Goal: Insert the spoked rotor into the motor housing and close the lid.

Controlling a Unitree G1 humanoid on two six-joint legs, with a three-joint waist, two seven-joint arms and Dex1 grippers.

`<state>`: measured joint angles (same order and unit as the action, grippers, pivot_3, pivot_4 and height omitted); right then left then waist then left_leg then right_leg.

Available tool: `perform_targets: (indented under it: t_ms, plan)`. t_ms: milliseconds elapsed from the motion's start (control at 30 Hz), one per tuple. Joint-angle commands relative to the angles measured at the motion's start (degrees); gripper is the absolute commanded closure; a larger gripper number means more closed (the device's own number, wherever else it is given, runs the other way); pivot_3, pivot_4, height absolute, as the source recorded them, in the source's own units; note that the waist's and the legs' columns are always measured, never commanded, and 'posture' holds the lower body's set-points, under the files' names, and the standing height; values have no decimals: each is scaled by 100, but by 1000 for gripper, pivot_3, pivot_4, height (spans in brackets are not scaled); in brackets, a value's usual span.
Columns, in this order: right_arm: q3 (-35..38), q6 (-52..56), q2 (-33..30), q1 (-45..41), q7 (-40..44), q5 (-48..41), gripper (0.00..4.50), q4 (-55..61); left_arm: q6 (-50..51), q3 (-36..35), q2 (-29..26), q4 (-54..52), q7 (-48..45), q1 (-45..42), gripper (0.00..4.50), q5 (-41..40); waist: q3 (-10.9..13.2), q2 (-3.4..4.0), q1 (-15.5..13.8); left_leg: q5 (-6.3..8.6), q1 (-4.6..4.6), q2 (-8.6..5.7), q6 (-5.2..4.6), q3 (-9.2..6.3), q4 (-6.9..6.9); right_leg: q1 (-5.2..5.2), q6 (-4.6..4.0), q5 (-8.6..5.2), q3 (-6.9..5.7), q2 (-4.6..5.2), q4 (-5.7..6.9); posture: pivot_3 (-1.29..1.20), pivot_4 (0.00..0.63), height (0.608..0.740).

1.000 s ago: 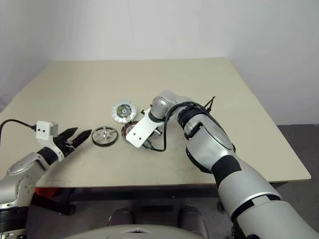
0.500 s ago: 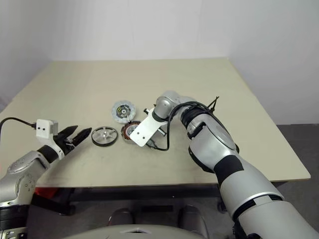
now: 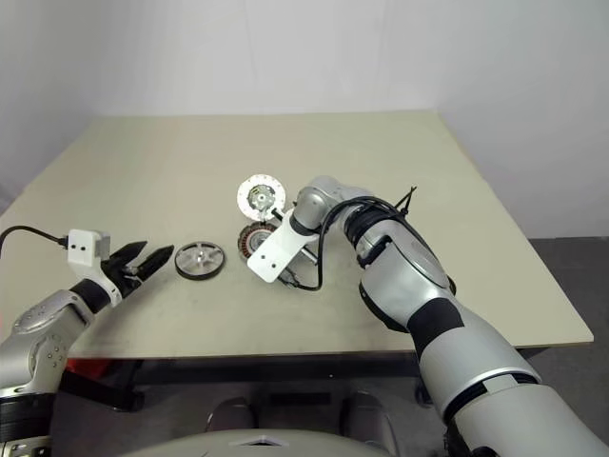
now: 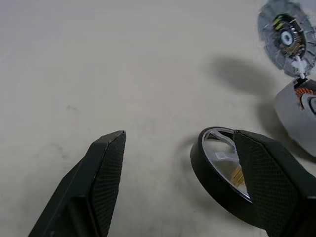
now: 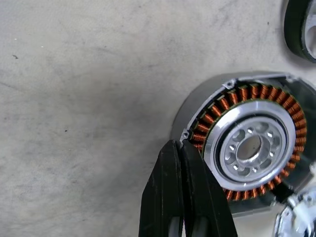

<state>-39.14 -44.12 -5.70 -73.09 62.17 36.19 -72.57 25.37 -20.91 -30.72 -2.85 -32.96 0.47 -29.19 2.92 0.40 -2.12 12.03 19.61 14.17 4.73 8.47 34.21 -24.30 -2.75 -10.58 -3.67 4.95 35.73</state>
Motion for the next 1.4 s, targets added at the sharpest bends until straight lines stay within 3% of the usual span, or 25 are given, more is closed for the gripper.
perform_targets:
  t_ms: [33, 133, 233, 667, 1067, 1400]
  plan:
    - [15, 87, 8, -59, -97, 23, 4466, 20, -130, -133, -45, -64, 16, -72, 813, 13, 0, 0, 1, 0, 0, 0, 0, 0, 0, 0, 0, 0, 0, 0, 0, 0, 0, 740]
    - [195, 306, 43, -14, -27, -175, 4466, 23, -136, -116, -34, -47, 27, -92, 813, 28, 0, 0, 4, 0, -2, 1, 0, 0, 0, 0, 0, 0, 0, -1, 1, 0, 0, 740]
    - [397, 401, 14, 57, 546, -491, 4466, 77, -138, -102, -15, -52, 42, -86, 813, 38, 0, 0, 3, 0, -3, 1, 0, 0, 0, 0, 0, 0, 0, -1, 2, 0, 0, 740]
    - [470, -173, -582, 96, 1596, -806, 4466, 565, -183, -23, 61, -12, 70, -77, 813, 72, 1, 1, -28, 6, 16, -1, -11, 0, 1, -4, -8, -5, -3, 1, -8, 0, 0, 740]
    - [365, -383, -898, 206, 1549, -699, 4466, 678, -202, 23, 61, 81, 37, -141, 813, 112, 1, 0, -23, 6, 16, 0, -11, 0, 5, -4, -8, -5, -3, 1, -4, 0, 0, 740]
    - [280, -744, -1270, 598, 2058, -961, 4466, 1187, -180, -13, 28, 94, 9, -131, 813, 122, 0, -3, -31, 6, 17, -2, -11, 0, 6, -4, -8, -5, -3, 2, -6, 0, 0, 740]
